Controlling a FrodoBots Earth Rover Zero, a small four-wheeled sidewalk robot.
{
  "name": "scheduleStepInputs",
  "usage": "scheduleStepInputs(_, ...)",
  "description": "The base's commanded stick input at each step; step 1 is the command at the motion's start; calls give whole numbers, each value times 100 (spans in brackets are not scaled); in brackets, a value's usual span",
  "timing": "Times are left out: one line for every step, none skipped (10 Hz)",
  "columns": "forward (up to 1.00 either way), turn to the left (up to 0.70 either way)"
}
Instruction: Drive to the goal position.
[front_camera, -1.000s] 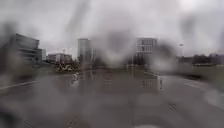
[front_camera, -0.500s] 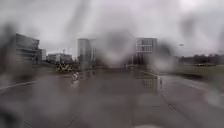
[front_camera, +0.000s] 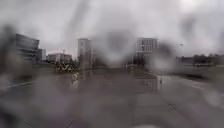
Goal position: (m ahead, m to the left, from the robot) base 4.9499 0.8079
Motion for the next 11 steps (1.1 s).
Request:
scheduleStepInputs(7,0)
scheduleStepInputs(7,0)
scheduleStepInputs(7,0)
scheduleStepInputs(7,0)
scheduleStepInputs(7,0)
scheduleStepInputs(7,0)
scheduleStepInputs(7,0)
scheduleStepInputs(7,0)
scheduleStepInputs(7,0)
scheduleStepInputs(7,0)
scheduleStepInputs(7,0)
